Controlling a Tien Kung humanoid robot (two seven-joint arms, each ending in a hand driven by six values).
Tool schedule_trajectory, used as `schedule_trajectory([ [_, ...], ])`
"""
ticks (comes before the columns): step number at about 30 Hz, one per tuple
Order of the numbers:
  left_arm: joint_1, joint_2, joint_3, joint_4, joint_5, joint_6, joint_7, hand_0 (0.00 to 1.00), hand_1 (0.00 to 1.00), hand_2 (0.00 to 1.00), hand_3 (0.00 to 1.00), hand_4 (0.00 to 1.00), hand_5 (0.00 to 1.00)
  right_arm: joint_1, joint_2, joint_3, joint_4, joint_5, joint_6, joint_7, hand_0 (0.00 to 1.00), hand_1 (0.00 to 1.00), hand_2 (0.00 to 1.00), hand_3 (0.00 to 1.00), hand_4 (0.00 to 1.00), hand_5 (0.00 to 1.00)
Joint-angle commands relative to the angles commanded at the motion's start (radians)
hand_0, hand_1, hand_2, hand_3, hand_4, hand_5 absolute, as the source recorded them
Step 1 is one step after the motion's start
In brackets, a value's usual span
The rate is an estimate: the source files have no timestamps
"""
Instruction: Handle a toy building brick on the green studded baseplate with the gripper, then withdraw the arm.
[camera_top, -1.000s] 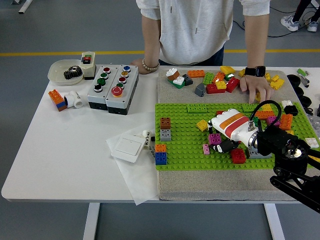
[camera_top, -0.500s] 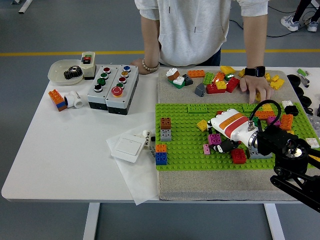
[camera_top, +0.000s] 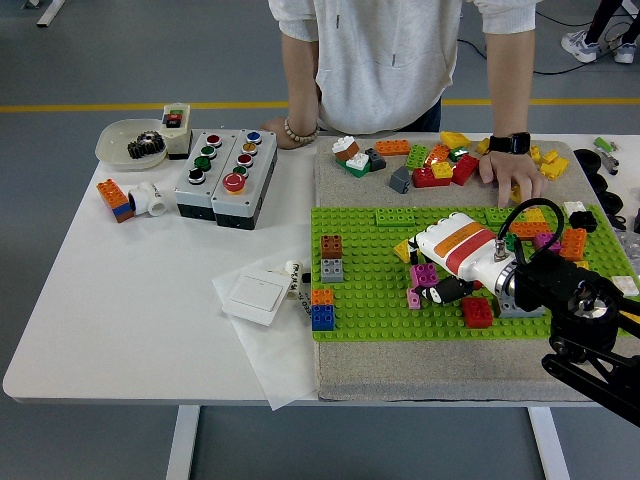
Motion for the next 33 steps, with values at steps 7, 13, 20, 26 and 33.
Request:
schedule_trajectory([
  [7,0.001,0.0,-0.002,0.0,0.003,0.0,0.001,0.746,0.754,0.787,0.603,0.628,0.651,-0.002,-0.022,0.031,0.061,-0.023,0.012,-0.01,0.292,0.322,0.416,0.481,0.765,0.002],
  [13,0.0,0.001,0.003,0.0,-0.005,0.001,-0.002,0.746,0.753,0.787,0.603,0.628,0.651,0.01,-0.061,0.066,0.125,-0.02,0.057,-0.021,0.284,0.319,0.414,0.48,0.766,0.002],
  [20,-0.004,0.003,0.006,0.001,-0.01,0.002,-0.004,0.746,0.753,0.787,0.603,0.628,0.651,0.042,-0.132,0.09,0.18,-0.019,0.184,-0.017,0.282,0.319,0.413,0.487,0.763,0.002],
  [26,-0.007,0.004,0.007,0.001,-0.012,0.003,-0.005,0.746,0.753,0.787,0.602,0.628,0.652,0.07,-0.172,0.087,0.176,-0.026,0.264,-0.011,0.28,0.315,0.411,0.487,0.764,0.002],
  [33,-0.007,0.004,0.013,0.002,-0.024,0.005,-0.01,0.746,0.754,0.786,0.602,0.628,0.652,0.083,-0.214,0.063,0.136,-0.04,0.31,0.01,0.279,0.313,0.41,0.49,0.763,0.002],
])
